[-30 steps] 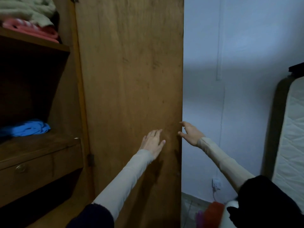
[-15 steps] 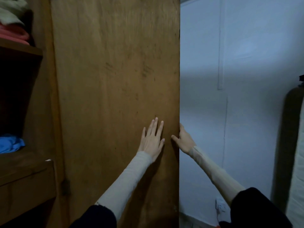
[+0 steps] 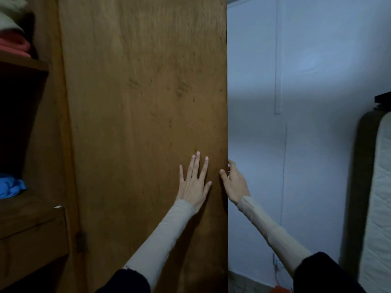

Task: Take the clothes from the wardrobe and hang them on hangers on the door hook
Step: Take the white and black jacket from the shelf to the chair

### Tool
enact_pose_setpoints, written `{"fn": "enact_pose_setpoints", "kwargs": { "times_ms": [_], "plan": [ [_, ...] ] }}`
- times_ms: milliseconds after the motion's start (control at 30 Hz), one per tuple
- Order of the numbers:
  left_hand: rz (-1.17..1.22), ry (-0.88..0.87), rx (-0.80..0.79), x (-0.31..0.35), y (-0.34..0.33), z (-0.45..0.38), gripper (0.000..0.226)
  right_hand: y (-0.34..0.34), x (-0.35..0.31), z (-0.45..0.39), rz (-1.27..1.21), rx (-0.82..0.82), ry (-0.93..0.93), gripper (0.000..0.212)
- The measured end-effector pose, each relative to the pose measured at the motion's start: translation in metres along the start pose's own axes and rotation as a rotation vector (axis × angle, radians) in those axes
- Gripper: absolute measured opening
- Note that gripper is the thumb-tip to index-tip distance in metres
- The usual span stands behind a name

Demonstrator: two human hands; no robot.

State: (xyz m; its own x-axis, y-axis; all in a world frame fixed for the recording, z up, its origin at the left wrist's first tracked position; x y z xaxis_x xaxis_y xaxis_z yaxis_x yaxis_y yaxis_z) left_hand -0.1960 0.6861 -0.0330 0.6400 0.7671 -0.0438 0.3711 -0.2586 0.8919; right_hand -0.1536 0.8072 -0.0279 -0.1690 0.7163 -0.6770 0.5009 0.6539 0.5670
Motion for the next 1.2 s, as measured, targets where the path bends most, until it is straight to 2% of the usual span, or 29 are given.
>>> {"fn": "enact_pose_setpoints", "kwargs": {
  "times_ms": [167, 400, 733, 1000, 1200],
  "plan": [
    [0.061, -0.027, 0.036, 0.004, 0.029, 0.027, 0.067, 0.016, -0.023, 0.031, 0.02, 0.029, 0.03, 0.034],
    [0.167, -0.091, 0.088, 0.008, 0.08, 0.086, 0.065, 0.03, -0.073, 0.085, 0.008, 0.074, 0.163, 0.031],
    [0.186, -0.166, 0.133, 0.014, 0.13, 0.191, 0.064, 0.02, -0.159, 0.163, -0.065, 0.096, 0.33, 0.027],
    [0.182, -0.117, 0.286, -0.034, 0.173, 0.271, 0.06, -0.019, -0.232, 0.209, -0.064, -0.001, 0.511, 0.042],
    [0.071, -0.018, 0.382, -0.082, 0.203, 0.321, 0.059, -0.066, -0.287, 0.228, -0.065, -0.06, 0.649, 0.051]
  ]
}}
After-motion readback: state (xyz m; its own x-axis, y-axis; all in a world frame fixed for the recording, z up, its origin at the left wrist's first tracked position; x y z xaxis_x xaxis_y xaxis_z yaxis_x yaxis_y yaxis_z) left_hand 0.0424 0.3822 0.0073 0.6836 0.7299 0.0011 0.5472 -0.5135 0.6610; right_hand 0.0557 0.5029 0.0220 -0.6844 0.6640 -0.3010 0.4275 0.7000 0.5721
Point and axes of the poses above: each hand's wrist, its own z-axis away from the middle knuckle, its own y-axis out of the back of the hand, x = y × z, the point moved 6 cm from there along -z, towards the middle knuckle, and after that the axes turned 14 degrees about -x, right-handed, at the moved point
